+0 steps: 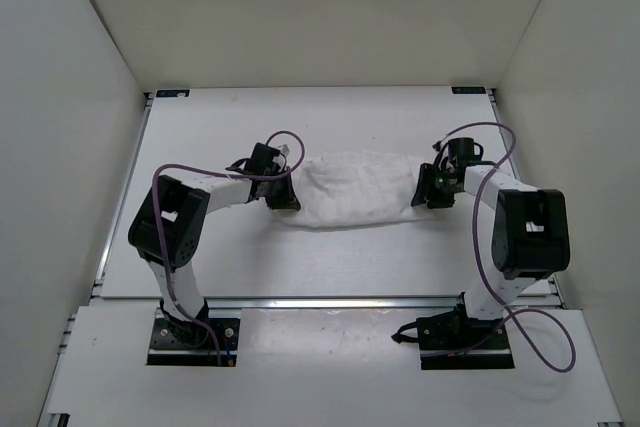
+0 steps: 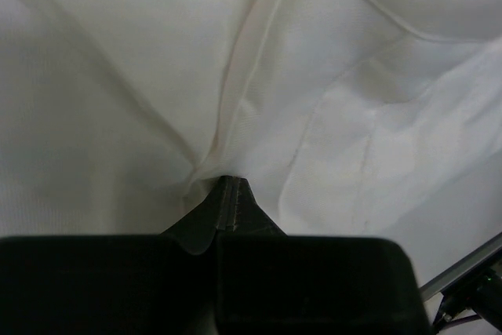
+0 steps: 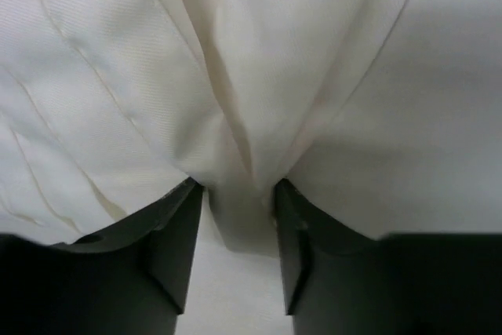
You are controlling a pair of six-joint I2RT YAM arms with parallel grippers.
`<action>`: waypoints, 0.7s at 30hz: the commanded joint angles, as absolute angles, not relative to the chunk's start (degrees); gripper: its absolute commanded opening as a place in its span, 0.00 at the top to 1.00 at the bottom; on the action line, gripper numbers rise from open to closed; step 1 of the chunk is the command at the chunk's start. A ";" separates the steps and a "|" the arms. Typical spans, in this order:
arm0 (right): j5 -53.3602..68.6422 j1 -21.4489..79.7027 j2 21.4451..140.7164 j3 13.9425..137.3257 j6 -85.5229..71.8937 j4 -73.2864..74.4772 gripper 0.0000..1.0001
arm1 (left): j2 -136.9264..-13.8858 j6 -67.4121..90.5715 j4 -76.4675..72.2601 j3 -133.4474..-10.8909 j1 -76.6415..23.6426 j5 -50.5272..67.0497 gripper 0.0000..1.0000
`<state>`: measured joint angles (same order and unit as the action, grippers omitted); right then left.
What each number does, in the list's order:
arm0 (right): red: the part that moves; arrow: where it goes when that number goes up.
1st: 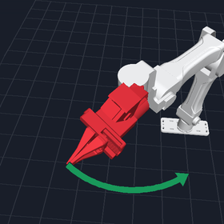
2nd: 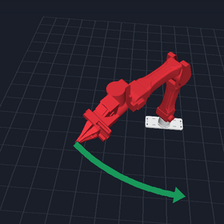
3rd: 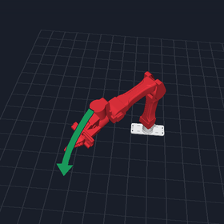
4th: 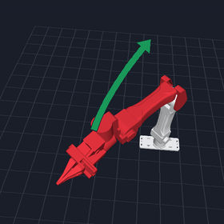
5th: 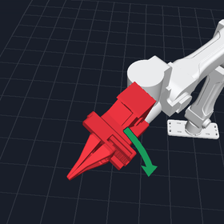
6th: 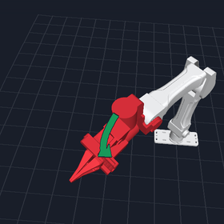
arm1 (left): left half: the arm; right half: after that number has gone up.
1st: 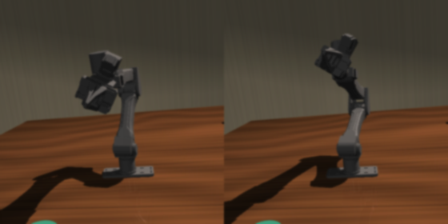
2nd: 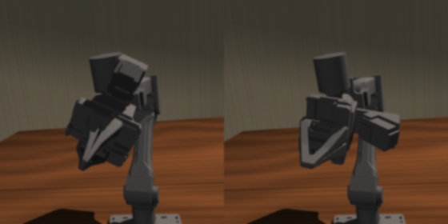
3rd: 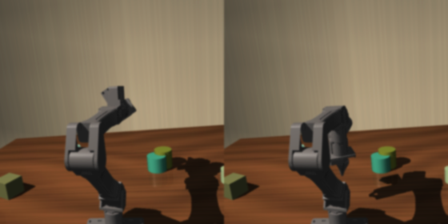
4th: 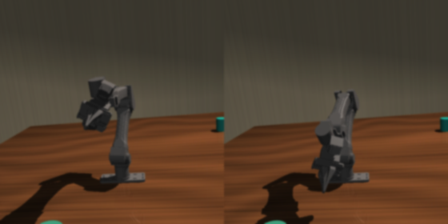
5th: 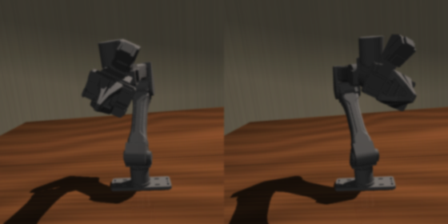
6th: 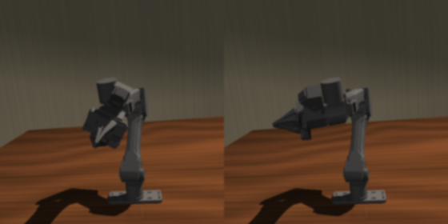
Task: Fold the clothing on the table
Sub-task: Fold the skirt
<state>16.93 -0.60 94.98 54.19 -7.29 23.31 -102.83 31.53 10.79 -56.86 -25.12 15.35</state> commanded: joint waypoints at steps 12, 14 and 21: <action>14.94 3.16 92.91 67.04 -6.24 25.22 1.00 | -108.71 32.52 13.71 -61.52 -29.52 13.79 1.00; 15.56 4.30 92.38 69.50 -6.76 25.57 1.00 | -110.21 33.39 13.45 -63.19 -30.58 14.77 1.00; 19.24 15.36 91.06 76.81 -9.66 24.44 1.00 | -113.11 39.10 9.68 -65.48 -30.94 17.49 1.00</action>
